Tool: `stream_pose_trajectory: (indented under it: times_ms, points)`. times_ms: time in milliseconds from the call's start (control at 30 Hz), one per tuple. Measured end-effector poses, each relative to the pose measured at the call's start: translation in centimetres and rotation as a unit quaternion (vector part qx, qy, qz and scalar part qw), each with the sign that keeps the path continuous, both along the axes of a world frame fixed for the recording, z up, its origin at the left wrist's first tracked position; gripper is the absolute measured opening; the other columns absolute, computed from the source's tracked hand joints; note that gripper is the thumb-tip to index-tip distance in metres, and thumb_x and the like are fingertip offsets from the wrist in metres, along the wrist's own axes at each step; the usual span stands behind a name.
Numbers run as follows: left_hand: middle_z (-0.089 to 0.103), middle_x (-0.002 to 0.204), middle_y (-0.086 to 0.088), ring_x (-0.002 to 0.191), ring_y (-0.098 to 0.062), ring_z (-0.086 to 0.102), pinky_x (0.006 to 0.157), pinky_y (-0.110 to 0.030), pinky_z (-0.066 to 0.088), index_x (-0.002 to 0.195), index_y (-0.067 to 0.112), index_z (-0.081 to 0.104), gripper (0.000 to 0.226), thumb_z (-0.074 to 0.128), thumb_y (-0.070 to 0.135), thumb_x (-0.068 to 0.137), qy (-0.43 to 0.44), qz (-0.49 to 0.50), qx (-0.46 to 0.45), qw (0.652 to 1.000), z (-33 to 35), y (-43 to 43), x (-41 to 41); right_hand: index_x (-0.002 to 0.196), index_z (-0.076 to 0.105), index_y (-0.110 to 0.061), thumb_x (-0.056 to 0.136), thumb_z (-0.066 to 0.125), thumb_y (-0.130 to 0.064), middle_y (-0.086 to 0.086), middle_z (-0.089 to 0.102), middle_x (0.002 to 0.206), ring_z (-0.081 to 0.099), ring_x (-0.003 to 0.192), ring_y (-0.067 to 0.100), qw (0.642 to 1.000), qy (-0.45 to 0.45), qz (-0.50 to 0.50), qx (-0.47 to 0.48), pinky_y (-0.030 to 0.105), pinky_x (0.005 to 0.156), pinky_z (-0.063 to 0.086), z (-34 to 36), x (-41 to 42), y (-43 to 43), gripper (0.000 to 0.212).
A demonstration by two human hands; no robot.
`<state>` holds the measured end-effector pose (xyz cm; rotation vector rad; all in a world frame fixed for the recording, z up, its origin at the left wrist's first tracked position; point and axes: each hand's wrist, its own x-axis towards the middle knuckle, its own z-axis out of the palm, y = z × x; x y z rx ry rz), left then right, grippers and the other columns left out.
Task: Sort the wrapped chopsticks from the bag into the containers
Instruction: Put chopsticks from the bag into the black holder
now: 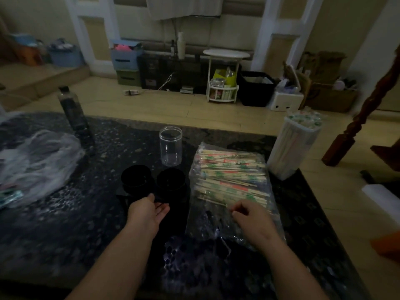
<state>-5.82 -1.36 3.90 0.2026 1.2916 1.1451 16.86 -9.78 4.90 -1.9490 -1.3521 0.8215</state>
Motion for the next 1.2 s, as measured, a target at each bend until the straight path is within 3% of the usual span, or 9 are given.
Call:
stream_pose_trajectory:
  times_ms: [100,200,300,400,500,633,767,1000,1200]
  points:
    - [0.053,0.118,-0.014,0.097,-0.029,0.057,0.081,-0.039,0.047,0.129,0.010,0.051,0.032,0.052,0.023,0.100,0.037,0.012,-0.030,0.999,-0.2,-1.3,-0.1,0.072,0.060,-0.030,0.087,0.057,-0.007,-0.010,0.066,0.083,0.061,0.081,0.012,0.995,-0.076,0.057,-0.036,0.020,0.069,0.047,-0.2,-0.1,-0.7,0.028]
    - [0.050,0.086,-0.005,0.068,-0.019,0.045,0.060,-0.032,0.041,0.096,0.014,0.055,0.009,0.056,0.022,0.092,0.095,0.012,-0.039,0.995,-0.5,-2.1,0.5,0.074,0.064,-0.032,0.086,0.052,-0.008,-0.005,0.069,0.091,0.062,0.091,0.014,0.979,-0.136,0.125,-0.086,0.025,0.080,0.048,0.1,-0.1,-0.3,0.030]
    - [0.047,0.077,-0.004,0.064,-0.019,0.043,0.056,-0.029,0.036,0.080,0.013,0.054,0.006,0.057,0.014,0.085,0.167,-0.073,-0.004,0.983,-0.8,-2.6,1.5,0.103,0.073,-0.019,0.087,0.048,-0.008,0.001,0.070,0.114,0.062,0.108,0.021,0.972,-0.148,0.150,-0.104,0.030,0.094,0.049,-0.3,-0.5,0.0,0.032]
    - [0.051,0.073,-0.005,0.063,-0.020,0.045,0.057,-0.029,0.037,0.076,0.010,0.058,0.008,0.060,0.014,0.082,0.257,-0.222,0.023,0.940,-1.2,-3.3,2.7,0.147,0.043,-0.016,0.091,0.043,-0.007,0.006,0.047,0.149,0.045,0.135,0.025,0.969,-0.129,0.164,-0.135,0.025,0.108,0.036,-1.3,-0.8,-0.1,0.056]
    - [0.062,0.078,-0.013,0.070,-0.028,0.058,0.065,-0.031,0.044,0.076,0.007,0.063,0.029,0.062,0.036,0.076,0.359,-0.308,0.054,0.879,-2.6,-3.4,3.8,0.158,0.012,-0.014,0.094,0.043,-0.013,0.007,0.011,0.165,0.018,0.150,0.022,0.966,-0.145,0.156,-0.145,0.026,0.117,0.021,-2.7,-0.4,0.9,0.070]
    - [0.068,0.095,-0.023,0.091,-0.040,0.067,0.073,-0.039,0.055,0.088,-0.002,0.065,0.063,0.062,0.061,0.077,0.429,-0.357,0.084,0.826,-5.2,-2.7,4.4,0.157,0.016,-0.013,0.095,0.040,-0.019,0.008,0.001,0.166,0.010,0.151,0.025,0.968,-0.157,0.116,-0.154,0.033,0.121,0.018,-4.4,0.4,2.1,0.067]
    - [0.068,0.076,-0.020,0.080,-0.040,0.068,0.066,-0.039,0.056,0.062,0.005,0.057,0.052,0.071,0.053,0.079,0.481,-0.347,0.088,0.800,-6.5,-1.5,3.9,0.153,0.029,-0.017,0.096,0.047,-0.036,0.009,0.024,0.161,0.026,0.146,0.025,0.968,-0.174,0.104,-0.147,0.040,0.118,0.027,-6.4,1.2,2.4,0.063]
    - [0.068,0.070,-0.009,0.051,-0.021,0.053,0.050,-0.024,0.041,0.070,0.006,0.063,0.038,0.078,0.041,0.076,0.445,-0.332,0.050,0.830,-7.6,-1.6,4.0,0.136,0.053,-0.024,0.085,0.062,-0.055,0.000,0.056,0.138,0.054,0.123,0.022,0.973,-0.147,0.103,-0.143,0.039,0.104,0.045,-6.7,1.3,2.1,0.060]
    - [0.062,0.066,-0.003,0.064,-0.022,0.061,0.056,-0.026,0.042,0.062,0.012,0.060,0.037,0.073,0.044,0.075,0.549,-0.372,0.053,0.746,-6.5,-2.4,5.0,0.118,0.067,-0.037,0.077,0.074,-0.052,-0.009,0.065,0.120,0.059,0.113,0.017,0.952,-0.294,0.068,-0.059,0.030,0.093,0.049,-6.5,0.8,0.1,0.044]
